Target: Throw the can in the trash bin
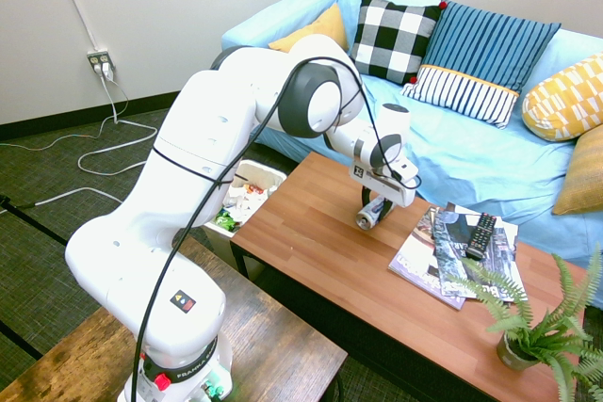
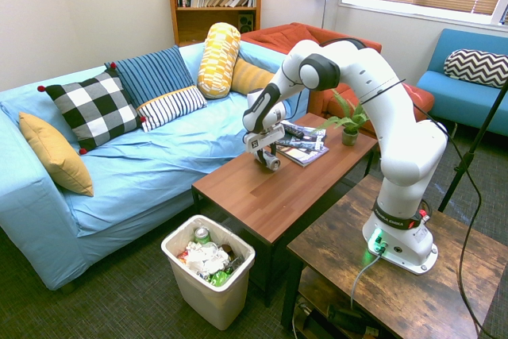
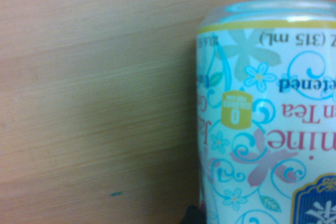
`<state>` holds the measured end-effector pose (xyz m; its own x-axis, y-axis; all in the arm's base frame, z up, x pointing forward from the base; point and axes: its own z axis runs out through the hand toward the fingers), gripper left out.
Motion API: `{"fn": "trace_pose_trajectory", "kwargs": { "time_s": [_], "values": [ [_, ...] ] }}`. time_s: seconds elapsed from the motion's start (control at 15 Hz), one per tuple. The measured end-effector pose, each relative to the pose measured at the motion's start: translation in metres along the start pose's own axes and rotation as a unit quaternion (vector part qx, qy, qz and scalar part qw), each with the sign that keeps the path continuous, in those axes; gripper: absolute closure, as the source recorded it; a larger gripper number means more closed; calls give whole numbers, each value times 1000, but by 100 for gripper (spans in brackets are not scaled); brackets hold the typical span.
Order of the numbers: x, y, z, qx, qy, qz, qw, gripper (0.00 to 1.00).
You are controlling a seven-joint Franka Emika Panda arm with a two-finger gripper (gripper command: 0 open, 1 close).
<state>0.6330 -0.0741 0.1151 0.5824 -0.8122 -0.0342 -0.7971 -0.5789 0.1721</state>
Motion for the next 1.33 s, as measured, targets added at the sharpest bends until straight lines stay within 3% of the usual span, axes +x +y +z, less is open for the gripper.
{"fn": "trace_pose_trajectory", "kwargs": {
  "time_s": [0.27, 0.6, 1.0, 1.27, 1.33],
  "values": [
    [-41, -1, -76, 29, 18, -30, 999, 100],
    [-218, -29, -142, 32, 62, -94, 993, 100],
    [-400, -61, -121, 23, 92, -139, 986, 100],
    [-454, -85, -70, 1, 102, -147, 984, 100],
    [-455, -95, -59, -2, 101, -146, 984, 0]
  ]
}}
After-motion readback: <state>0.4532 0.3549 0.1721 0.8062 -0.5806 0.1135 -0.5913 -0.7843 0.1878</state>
